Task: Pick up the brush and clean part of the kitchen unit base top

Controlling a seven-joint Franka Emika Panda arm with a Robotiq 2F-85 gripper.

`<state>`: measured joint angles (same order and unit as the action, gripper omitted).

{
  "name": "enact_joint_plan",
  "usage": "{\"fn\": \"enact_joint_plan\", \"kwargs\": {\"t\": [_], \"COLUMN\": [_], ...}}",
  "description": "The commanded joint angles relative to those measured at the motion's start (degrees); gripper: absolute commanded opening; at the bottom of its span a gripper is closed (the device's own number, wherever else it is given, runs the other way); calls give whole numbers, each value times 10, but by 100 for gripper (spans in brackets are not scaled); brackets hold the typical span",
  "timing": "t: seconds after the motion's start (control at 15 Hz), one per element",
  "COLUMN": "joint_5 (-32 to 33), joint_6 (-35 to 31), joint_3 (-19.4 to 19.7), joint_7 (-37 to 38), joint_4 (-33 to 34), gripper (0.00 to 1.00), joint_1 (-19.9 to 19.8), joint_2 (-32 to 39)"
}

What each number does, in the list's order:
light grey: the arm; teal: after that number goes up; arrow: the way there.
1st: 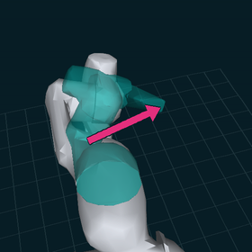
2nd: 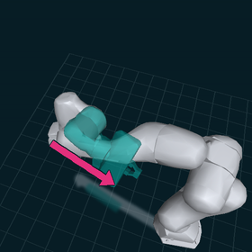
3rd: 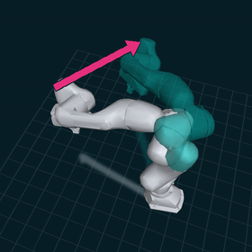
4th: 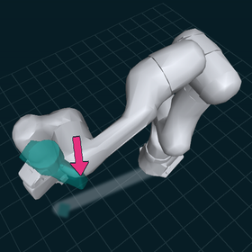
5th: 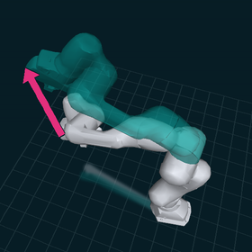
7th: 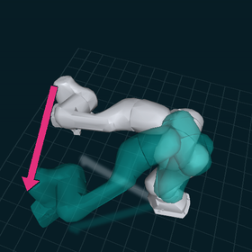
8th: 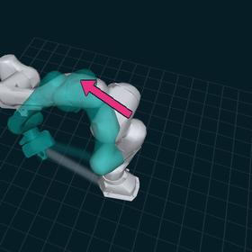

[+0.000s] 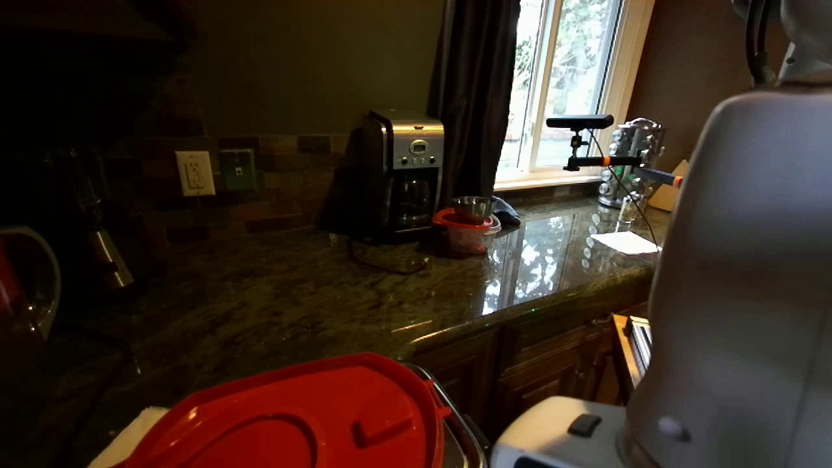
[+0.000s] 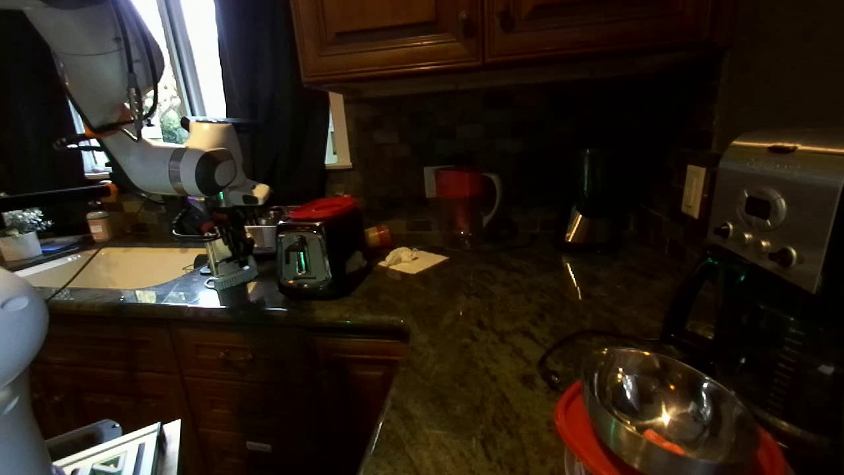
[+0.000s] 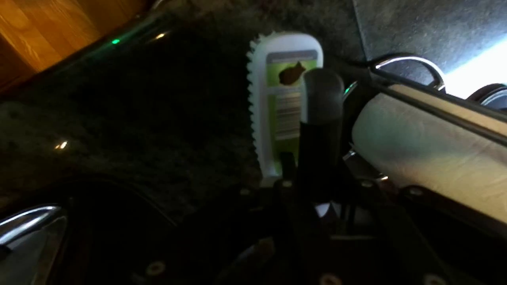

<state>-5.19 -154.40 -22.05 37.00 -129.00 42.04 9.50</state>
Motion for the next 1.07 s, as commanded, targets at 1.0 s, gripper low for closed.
{"fn": "enact_joint_plan", "kwargs": {"t": [1.0], "joint_5": [181], "joint_6": [68], "joint_3": [-99], "joint_7": [439], "joint_4": [-228], "gripper": [6], "joint_1": [-225], "joint_2": [-328]}}
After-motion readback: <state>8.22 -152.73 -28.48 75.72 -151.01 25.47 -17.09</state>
